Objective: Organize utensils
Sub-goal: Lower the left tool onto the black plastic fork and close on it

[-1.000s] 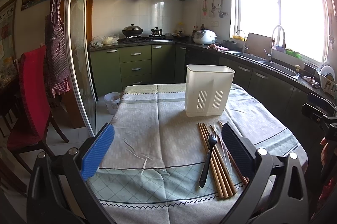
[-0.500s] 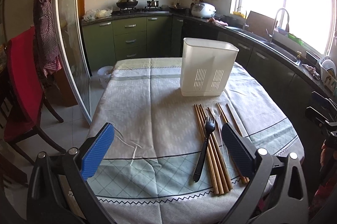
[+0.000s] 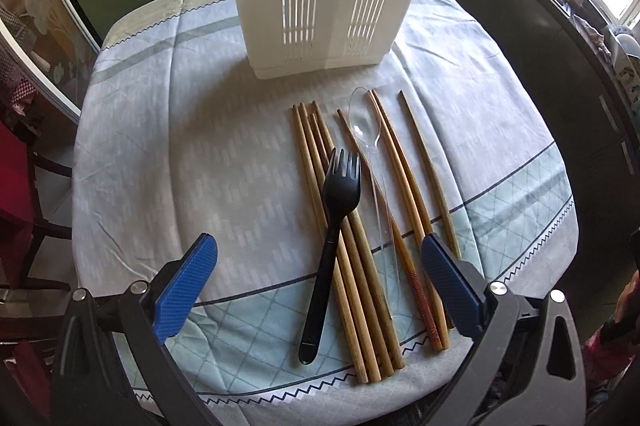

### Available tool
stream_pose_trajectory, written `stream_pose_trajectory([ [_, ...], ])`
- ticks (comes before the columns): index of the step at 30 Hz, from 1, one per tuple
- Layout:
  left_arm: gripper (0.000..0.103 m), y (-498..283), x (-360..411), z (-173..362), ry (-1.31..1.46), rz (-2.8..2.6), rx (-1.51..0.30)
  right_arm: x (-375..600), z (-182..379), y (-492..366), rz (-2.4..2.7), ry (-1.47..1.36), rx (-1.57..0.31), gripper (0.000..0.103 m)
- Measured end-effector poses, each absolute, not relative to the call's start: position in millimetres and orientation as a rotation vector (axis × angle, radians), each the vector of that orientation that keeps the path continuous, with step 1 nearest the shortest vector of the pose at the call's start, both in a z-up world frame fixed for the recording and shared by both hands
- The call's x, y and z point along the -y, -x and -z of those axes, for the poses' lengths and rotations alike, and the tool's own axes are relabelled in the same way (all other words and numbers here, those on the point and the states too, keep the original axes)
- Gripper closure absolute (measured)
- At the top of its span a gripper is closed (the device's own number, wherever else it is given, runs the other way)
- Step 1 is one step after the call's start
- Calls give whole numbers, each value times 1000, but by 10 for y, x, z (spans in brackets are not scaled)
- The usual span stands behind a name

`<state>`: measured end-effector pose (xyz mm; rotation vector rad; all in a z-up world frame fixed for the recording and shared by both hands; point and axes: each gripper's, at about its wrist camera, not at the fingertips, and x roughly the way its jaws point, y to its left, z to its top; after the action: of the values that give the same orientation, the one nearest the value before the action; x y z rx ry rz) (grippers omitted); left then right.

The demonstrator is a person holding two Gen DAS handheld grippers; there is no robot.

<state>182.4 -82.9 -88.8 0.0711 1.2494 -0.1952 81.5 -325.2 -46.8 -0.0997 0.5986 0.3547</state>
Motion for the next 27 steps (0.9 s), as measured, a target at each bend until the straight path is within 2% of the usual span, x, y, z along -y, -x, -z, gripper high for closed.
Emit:
stream_pose_trajectory([
  [3, 7, -1967, 869, 928, -105, 174, -1267, 3282, 499, -815, -354, 94, -618, 4],
  [5, 15, -2036, 903, 965, -118, 167, -1277, 3307, 516, -816, -354, 91, -622, 4],
  [7, 32, -2100, 949, 1026, -133, 168, -1307, 3334, 518, -816, -352, 87, -624, 4],
  [9, 36, -2135, 989, 1090, -143, 173, -1331, 3354, 518, -809, -352, 87, -624, 4],
  [13, 51, -2175, 1031, 1198, -166, 176, -1363, 3359, 526, -827, -357, 87, -625, 4],
  [17, 54, -2220, 1059, 1261, -177, 183, -1380, 3339, 554, -844, -361, 91, -629, 4],
  [24, 69, -2261, 1173, 1319, -194, 219, -1404, 3330, 587, -864, -361, 94, -635, 4],
  [27, 71, -2270, 1201, 1335, -202, 226, -1405, 3330, 603, -877, -360, 93, -638, 4],
])
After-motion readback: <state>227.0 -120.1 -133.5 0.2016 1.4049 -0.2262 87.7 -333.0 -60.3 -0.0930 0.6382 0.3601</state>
